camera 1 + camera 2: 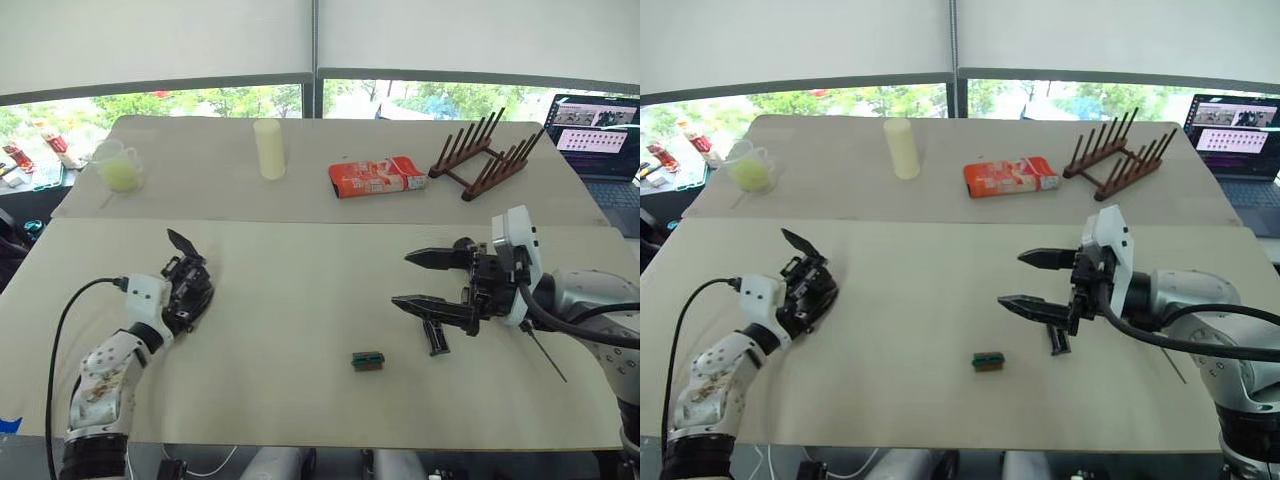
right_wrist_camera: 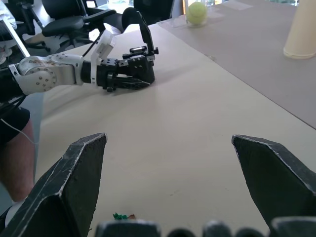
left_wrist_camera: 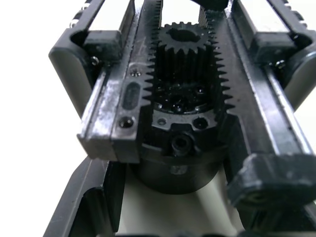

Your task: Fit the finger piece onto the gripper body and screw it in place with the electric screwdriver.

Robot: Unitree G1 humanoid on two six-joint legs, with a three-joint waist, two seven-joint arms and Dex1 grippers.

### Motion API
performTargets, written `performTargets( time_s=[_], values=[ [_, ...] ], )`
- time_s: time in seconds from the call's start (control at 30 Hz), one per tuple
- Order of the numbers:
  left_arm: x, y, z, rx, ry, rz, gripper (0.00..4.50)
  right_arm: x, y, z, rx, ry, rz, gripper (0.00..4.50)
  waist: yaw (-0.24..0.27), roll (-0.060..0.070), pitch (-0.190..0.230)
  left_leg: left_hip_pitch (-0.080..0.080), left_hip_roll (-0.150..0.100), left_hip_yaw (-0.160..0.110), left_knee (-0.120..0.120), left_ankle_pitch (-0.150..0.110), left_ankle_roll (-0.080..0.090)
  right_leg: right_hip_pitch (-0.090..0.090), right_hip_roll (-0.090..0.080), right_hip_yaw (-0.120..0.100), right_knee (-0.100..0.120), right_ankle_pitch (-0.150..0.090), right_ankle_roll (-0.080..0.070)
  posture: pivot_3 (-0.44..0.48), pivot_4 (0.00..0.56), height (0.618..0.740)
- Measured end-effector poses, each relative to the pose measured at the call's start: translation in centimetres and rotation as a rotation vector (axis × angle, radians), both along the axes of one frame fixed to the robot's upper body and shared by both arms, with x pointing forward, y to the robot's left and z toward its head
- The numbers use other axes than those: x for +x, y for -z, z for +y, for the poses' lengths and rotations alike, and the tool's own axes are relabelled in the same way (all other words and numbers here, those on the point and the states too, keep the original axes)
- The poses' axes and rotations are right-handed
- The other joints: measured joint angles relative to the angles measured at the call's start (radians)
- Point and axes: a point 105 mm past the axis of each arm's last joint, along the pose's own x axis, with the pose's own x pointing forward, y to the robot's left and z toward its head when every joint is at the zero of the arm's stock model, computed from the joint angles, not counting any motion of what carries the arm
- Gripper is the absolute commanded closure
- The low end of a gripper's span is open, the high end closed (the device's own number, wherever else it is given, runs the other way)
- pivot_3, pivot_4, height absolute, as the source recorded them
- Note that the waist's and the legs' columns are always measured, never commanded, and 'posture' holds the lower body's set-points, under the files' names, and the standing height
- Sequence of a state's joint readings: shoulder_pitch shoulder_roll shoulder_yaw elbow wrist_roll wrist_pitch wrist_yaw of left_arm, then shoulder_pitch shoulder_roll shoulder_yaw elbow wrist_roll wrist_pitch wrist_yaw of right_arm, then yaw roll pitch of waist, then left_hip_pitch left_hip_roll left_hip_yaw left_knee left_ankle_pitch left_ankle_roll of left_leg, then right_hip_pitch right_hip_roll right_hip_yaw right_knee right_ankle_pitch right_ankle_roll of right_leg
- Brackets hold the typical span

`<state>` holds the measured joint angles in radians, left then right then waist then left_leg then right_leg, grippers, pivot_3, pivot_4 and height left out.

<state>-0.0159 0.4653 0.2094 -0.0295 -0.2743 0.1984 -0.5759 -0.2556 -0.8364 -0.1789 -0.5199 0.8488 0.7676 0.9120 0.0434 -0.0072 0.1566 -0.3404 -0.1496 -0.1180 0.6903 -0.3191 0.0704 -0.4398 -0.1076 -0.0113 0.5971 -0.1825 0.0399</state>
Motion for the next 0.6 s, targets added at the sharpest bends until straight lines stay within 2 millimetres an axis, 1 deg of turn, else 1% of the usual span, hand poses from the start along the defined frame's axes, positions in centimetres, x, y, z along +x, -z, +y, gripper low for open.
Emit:
performTargets(
  time_s=[0.07,0.17,0.27,0.33,0.37,0.47,0.53,0.6],
  values=[
    [0.1,-0.5,-2.7,0.004,0.020,0.000,2.19,-0.2,0.5,0.0,-0.002,0.000,0.017,0.00,0.003,0.000,0.000,-0.006,0.000,-0.001,0.006,-0.001,0.001,-0.002,0.002,-0.001,0.000,0.001,0.001,0.000,0.150,0.740],
    [0.4,-1.9,-6.6,-0.010,0.070,-0.013,2.19,-0.5,0.9,0.2,0.003,-0.002,0.031,0.00,0.002,0.000,0.000,-0.008,-0.003,0.000,0.009,-0.001,0.001,-0.003,0.001,-0.001,0.001,0.002,0.003,0.000,0.150,0.740],
    [0.9,-2.9,-9.5,0.000,0.109,-0.027,2.19,-0.7,1.1,0.4,0.009,-0.002,0.030,0.00,0.000,0.000,0.000,-0.007,-0.003,0.000,0.010,-0.001,0.001,-0.002,0.001,0.000,0.001,0.003,0.003,0.000,0.150,0.740],
    [1.0,-2.7,-11.4,0.001,0.131,-0.014,2.19,-0.8,1.4,0.6,0.010,0.001,0.042,0.00,-0.001,0.000,0.000,-0.007,-0.003,0.000,0.010,-0.001,0.001,-0.002,0.001,0.000,0.002,0.003,0.003,0.000,0.150,0.740],
    [1.0,-2.3,-12.7,-0.018,0.144,0.009,2.19,-0.9,1.5,0.6,0.012,0.003,0.045,0.00,-0.002,0.000,0.000,-0.007,-0.002,0.000,0.010,0.000,0.001,-0.003,0.001,0.000,0.003,0.003,0.003,0.000,0.150,0.740],
    [1.5,-1.2,-15.6,-0.046,0.177,0.066,2.19,-0.9,1.5,0.8,0.017,0.004,0.041,0.00,0.001,-0.001,0.000,-0.008,-0.003,0.000,0.012,0.000,0.001,-0.004,0.001,0.000,0.006,0.003,0.003,0.000,0.150,0.740],
    [2.1,-0.9,-16.7,-0.042,0.185,0.082,2.19,-1.0,1.6,1.0,0.017,-0.002,0.042,0.00,0.002,-0.001,0.000,-0.008,-0.003,0.000,0.012,0.000,0.000,-0.005,0.000,0.001,0.008,0.003,0.003,0.000,0.150,0.740],
    [2.3,-0.6,-16.9,-0.032,0.191,0.089,2.19,-1.0,1.7,1.1,0.016,-0.008,0.049,0.00,-0.003,-0.001,0.000,-0.008,-0.002,0.002,0.013,0.000,0.000,-0.007,-0.001,0.003,0.011,0.003,0.003,0.000,0.150,0.740]
  ],
)
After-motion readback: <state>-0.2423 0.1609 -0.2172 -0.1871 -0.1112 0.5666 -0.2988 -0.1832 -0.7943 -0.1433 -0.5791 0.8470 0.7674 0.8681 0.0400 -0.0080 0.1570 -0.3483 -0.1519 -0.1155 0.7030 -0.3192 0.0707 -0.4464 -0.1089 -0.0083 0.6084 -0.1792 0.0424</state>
